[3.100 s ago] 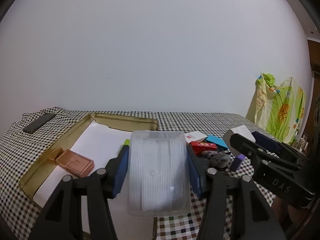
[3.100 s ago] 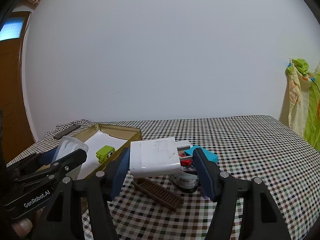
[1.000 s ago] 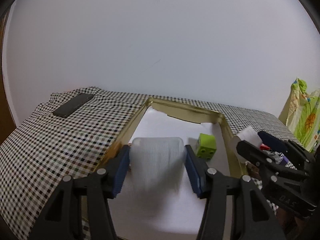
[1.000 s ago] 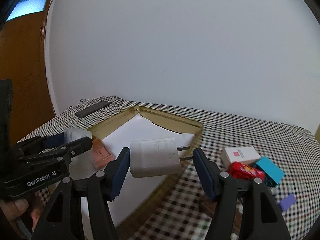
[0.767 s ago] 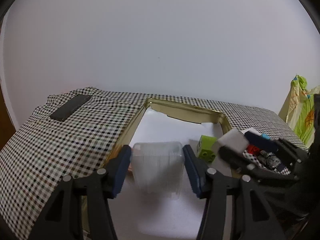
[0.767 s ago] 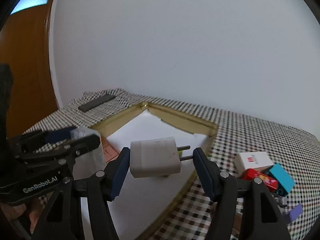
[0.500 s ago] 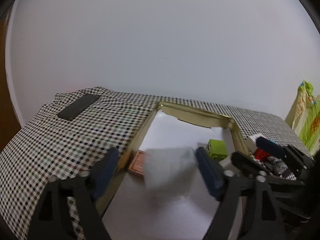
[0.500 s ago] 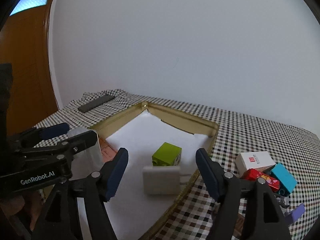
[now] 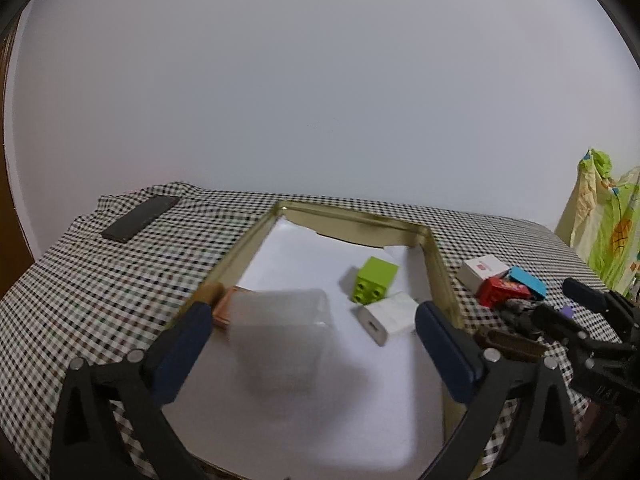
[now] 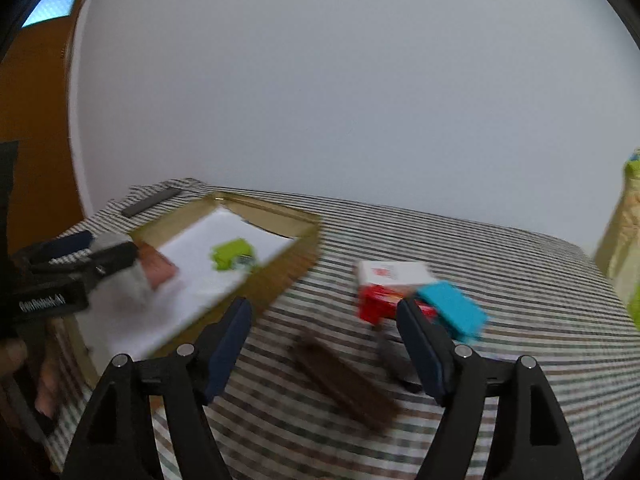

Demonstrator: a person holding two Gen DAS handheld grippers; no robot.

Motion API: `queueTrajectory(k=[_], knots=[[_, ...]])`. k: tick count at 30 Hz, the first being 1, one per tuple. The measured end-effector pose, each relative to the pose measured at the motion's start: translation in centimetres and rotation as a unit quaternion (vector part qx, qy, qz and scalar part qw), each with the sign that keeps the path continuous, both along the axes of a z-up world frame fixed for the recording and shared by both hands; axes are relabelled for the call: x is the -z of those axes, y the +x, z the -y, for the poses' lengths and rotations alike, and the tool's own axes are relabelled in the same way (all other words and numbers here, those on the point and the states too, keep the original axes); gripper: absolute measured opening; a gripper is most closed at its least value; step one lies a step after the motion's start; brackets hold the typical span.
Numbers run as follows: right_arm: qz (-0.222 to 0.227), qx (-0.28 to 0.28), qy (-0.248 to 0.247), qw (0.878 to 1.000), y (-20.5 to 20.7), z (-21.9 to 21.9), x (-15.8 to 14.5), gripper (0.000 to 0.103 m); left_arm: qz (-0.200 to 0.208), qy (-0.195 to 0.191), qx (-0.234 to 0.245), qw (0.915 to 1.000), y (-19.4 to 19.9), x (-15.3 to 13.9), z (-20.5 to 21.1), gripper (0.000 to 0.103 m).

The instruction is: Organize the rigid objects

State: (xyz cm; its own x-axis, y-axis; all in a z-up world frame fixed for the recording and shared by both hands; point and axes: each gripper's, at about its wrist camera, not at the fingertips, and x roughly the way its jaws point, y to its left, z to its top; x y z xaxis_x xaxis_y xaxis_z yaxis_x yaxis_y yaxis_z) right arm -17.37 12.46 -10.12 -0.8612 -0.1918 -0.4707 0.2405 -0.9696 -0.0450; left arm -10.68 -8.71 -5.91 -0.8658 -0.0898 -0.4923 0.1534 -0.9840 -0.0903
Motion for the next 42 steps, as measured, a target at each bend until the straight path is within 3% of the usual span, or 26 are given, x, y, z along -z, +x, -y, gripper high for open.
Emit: queueTrajectory(k=[8, 16, 28, 31, 33, 37, 39, 42], knots=[[0.025, 0.018, -0.024, 0.999, -0.2, -3.9, 0.5, 0.076, -0.002, 0.002, 0.009, 1.0, 0.1, 0.0, -1.9, 0.103], [0.049, -0.038, 0.001, 0.998, -0.7, -1.3, 1.0, 0.076, 0.001, -0.007, 0.018, 0.9998, -0.1, 0.2, -3.2, 0.103], [0.134, -0.083, 0.006, 0.988, -3.1, -0.1, 2.6, 0.076, 0.006, 0.002, 0.01, 0.9999, -0.2, 0.6, -2.6, 0.103], [0.147, -0.079, 0.022, 0.986, -3.5, 0.4, 3.1, 0.071, 0.007, 0.0, 0.01, 0.9999, -0.2, 0.6, -2.6, 0.103], [0.164, -0.077, 0.025, 0.983, -4.0, 0.5, 3.6, 0.062, 0.006, 0.001, 0.011, 0.9999, -0.2, 0.6, -2.6, 0.103], [0.185, -0.062, 0.034, 0.98, -5.0, 0.5, 4.4, 0.058, 0.007, 0.002, 0.01, 0.9999, -0.1, 0.5, -2.6, 0.103], [0.189, -0.059, 0.039, 0.979, -5.2, 0.5, 4.6, 0.049, 0.007, 0.0, 0.011, 0.9999, -0.2, 0.5, -2.8, 0.103], [0.188, -0.062, 0.043, 0.979, -5.1, 0.6, 4.6, 0.049, 0.008, -0.007, 0.012, 0.9999, -0.3, 0.5, -3.1, 0.103]])
